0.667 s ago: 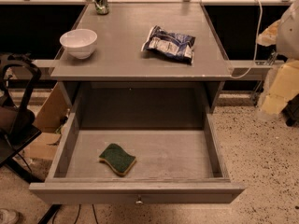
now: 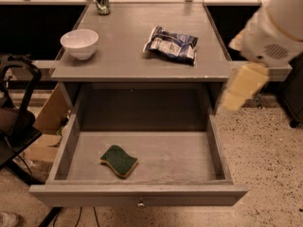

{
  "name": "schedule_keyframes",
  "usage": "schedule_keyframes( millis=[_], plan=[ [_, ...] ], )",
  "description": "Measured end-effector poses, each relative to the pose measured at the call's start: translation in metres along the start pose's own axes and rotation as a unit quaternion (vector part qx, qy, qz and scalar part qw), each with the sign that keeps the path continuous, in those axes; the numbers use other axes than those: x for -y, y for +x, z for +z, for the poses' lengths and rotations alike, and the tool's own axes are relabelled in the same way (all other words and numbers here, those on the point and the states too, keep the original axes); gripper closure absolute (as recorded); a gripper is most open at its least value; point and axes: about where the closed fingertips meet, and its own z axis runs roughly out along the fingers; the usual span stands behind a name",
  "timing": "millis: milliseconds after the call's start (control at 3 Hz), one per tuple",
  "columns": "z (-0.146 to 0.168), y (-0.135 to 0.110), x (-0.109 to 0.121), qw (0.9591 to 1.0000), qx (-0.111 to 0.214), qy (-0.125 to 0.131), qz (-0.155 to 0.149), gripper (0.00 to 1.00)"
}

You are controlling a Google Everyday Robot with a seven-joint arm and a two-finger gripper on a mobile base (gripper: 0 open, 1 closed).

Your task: Pick sponge from top drawer and place on counter

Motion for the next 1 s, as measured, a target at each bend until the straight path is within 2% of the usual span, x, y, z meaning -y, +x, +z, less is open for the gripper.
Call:
schedule_keyframes(
  millis=[333, 667, 1000],
  plan=[
    [0.058, -0.046, -0.008, 0.9990, 0.013, -0.023, 0.037, 0.00],
    [0.115, -0.088, -0.021, 0.9973, -0.018, -0.047, 0.053, 0.00],
    [0.174, -0.117, -0.035, 0.9934, -0.059, -0.064, 0.075, 0.00]
  ],
)
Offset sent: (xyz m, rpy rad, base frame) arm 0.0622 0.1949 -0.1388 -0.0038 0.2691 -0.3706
